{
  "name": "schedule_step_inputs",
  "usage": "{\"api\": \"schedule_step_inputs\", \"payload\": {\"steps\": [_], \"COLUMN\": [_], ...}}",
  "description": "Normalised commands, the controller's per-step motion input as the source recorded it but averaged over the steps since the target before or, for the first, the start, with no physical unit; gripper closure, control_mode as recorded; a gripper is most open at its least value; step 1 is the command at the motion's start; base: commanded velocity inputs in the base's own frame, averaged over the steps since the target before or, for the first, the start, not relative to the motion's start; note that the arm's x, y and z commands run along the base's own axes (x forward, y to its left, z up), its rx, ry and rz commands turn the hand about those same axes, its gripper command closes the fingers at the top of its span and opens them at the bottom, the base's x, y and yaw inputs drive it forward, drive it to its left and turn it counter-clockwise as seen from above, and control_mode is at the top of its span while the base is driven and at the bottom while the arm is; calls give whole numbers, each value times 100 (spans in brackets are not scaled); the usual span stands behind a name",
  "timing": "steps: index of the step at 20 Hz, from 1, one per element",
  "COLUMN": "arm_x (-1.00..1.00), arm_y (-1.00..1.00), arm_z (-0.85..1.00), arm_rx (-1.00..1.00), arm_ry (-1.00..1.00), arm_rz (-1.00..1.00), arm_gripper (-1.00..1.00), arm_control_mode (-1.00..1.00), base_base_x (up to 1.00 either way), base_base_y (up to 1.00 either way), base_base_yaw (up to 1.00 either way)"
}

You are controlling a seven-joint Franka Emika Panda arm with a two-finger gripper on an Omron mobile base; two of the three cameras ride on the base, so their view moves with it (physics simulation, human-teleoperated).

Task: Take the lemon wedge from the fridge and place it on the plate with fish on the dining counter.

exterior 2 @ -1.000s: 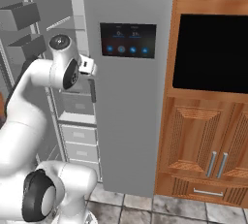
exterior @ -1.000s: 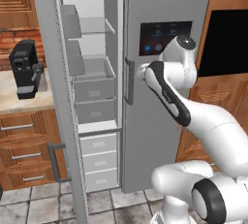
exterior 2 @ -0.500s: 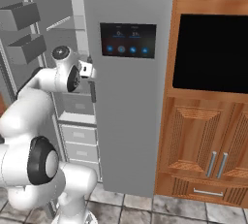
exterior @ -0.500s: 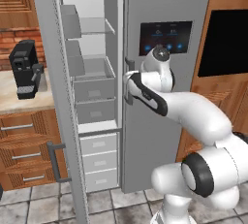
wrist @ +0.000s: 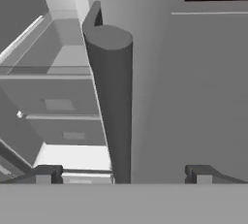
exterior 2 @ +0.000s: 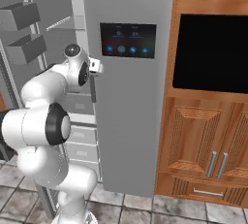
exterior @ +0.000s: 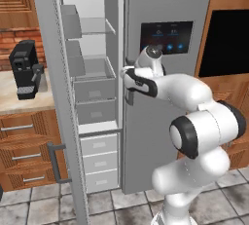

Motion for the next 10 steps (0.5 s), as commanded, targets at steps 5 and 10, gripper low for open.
{"api": "schedule_step_inputs", "payload": {"steps": [5,10], "arm_x": [54,44], "arm_y": [1,2], "arm_z": [-37,-35], "arm_rx": [0,0], "arm_ry": [1,0], "arm_rz": [0,0], "arm_gripper": [-100,-100], "arm_control_mode": [-100,-100], "base_base_x": [0,0], "base_base_y": [0,0], "base_base_yaw": [0,0]}}
